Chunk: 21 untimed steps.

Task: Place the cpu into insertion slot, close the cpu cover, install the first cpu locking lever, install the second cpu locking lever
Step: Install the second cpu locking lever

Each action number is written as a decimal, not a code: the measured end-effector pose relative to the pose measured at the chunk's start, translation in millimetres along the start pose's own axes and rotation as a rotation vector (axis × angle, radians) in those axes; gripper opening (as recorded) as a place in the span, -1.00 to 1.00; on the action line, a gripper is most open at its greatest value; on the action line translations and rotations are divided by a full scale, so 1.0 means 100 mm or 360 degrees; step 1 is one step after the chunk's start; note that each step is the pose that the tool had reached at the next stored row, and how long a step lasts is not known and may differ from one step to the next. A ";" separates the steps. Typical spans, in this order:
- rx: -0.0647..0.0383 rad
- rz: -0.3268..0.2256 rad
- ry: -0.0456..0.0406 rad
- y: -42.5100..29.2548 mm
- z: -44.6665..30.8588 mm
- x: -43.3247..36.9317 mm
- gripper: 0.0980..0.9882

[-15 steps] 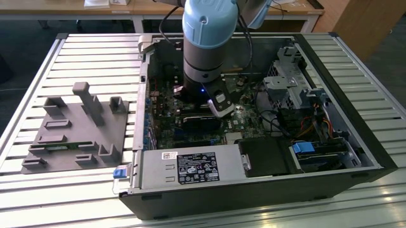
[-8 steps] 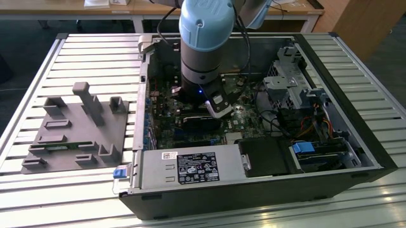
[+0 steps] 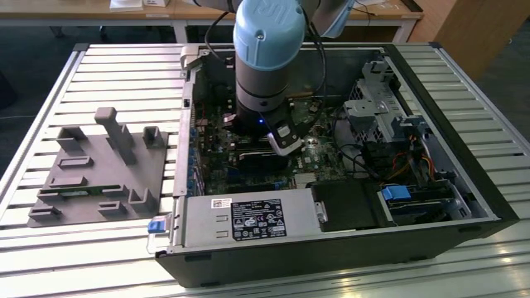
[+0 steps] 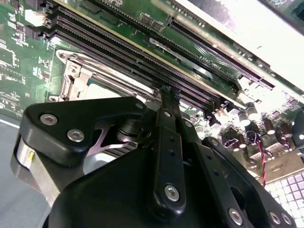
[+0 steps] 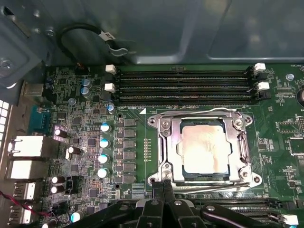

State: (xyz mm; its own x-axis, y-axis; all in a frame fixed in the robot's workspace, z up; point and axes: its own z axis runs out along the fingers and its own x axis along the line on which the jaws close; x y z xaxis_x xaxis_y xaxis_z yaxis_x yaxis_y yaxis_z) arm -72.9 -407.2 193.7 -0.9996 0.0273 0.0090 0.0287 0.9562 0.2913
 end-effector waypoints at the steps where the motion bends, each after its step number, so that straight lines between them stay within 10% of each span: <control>1: -0.0001 0.0000 0.0000 -0.001 0.002 0.003 -0.98; 21: -0.0066 0.0000 0.0002 -0.016 0.053 0.062 -0.98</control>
State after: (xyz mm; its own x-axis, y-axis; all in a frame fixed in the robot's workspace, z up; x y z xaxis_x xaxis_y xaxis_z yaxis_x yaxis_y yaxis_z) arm -79.2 -407.0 188.2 -0.9996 0.0269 0.0102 0.0287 0.9432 0.3309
